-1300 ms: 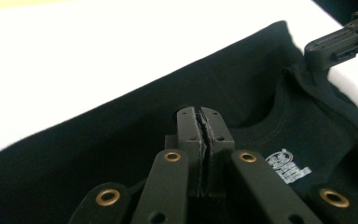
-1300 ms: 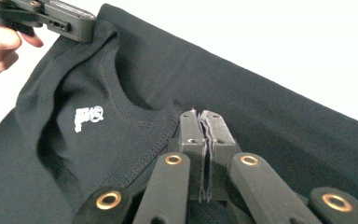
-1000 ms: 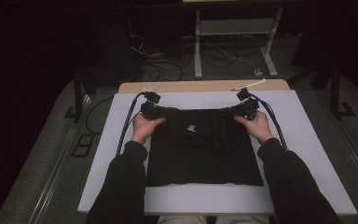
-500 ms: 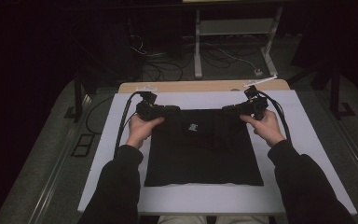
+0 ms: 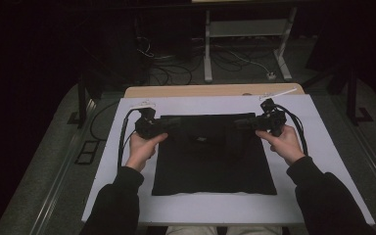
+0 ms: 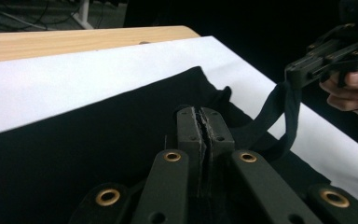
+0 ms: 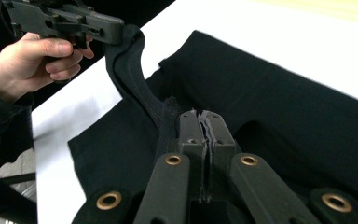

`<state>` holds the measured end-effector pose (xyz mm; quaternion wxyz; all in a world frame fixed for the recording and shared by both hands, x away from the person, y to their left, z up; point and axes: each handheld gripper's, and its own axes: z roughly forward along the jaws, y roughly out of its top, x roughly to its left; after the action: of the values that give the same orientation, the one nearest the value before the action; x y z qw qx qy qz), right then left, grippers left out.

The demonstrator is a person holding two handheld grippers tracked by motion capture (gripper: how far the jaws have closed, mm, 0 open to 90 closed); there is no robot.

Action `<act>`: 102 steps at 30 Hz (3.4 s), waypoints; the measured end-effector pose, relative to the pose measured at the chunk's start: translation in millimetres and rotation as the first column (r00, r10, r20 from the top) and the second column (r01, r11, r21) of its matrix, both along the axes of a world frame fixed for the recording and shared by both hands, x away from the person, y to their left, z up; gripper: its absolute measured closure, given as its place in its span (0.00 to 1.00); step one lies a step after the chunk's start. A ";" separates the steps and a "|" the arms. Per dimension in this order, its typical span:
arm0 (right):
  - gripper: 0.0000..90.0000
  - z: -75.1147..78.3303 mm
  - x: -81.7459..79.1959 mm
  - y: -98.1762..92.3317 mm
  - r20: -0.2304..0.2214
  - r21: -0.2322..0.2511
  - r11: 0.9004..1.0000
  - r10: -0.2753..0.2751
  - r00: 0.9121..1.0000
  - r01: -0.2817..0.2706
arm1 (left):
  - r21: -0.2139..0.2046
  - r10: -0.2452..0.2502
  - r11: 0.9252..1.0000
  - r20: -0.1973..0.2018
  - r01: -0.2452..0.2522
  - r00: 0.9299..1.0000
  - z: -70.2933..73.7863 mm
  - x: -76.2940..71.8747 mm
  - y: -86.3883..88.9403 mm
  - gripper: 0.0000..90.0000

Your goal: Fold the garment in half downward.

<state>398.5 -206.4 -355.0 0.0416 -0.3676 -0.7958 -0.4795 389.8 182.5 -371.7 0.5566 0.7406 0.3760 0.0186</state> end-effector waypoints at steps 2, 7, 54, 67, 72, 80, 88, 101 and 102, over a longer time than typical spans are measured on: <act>0.96 -0.4 -7.3 -1.4 0.004 0.005 1.000 0.006 1.000 -0.006 | -0.038 -0.011 0.999 0.008 0.011 1.000 -1.5 -10.2 0.1 0.96; 0.96 -4.8 -28.8 -7.4 0.000 0.014 1.000 0.026 1.000 -0.026 | -0.050 -0.042 0.998 0.028 0.043 0.999 -4.4 -33.5 -1.1 0.96; 0.96 -64.9 -118.6 -23.0 -0.208 -0.001 0.983 0.180 0.961 -0.184 | 0.142 -0.272 0.946 -0.138 0.291 0.952 -48.4 -100.5 -15.9 0.96; 0.96 -73.8 -120.6 -23.7 -0.251 -0.031 0.979 0.186 0.950 -0.200 | 0.203 -0.306 0.916 -0.200 0.345 0.931 -55.0 -106.6 -16.9 0.96; 0.96 -74.9 -120.6 -23.2 -0.259 -0.037 0.979 0.184 0.948 -0.200 | 0.228 -0.321 0.901 -0.218 0.368 0.922 -57.3 -107.5 -18.7 0.96; 0.95 -76.7 -120.4 -22.8 -0.265 -0.039 0.978 0.189 0.945 -0.207 | 0.228 -0.327 0.897 -0.232 0.378 0.916 -57.7 -109.3 -17.5 0.96; 0.94 -77.0 -120.5 -22.7 -0.268 -0.035 0.978 0.189 0.945 -0.205 | 0.224 -0.328 0.898 -0.231 0.378 0.916 -56.2 -110.0 -17.0 0.95; 0.69 -72.2 -121.8 -26.4 -0.232 -0.036 0.982 0.174 0.957 -0.187 | 0.227 -0.287 0.917 -0.191 0.327 0.939 -49.1 -114.0 -14.5 0.54; 0.66 -71.6 -122.3 -26.4 -0.222 -0.040 0.983 0.166 0.961 -0.179 | 0.238 -0.285 0.916 -0.179 0.322 0.942 -48.3 -115.2 -14.8 0.50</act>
<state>276.3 -232.7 -426.6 0.1590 -0.3482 -0.8293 -0.4071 274.5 167.7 -420.1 0.4212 0.8568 0.2888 -0.0707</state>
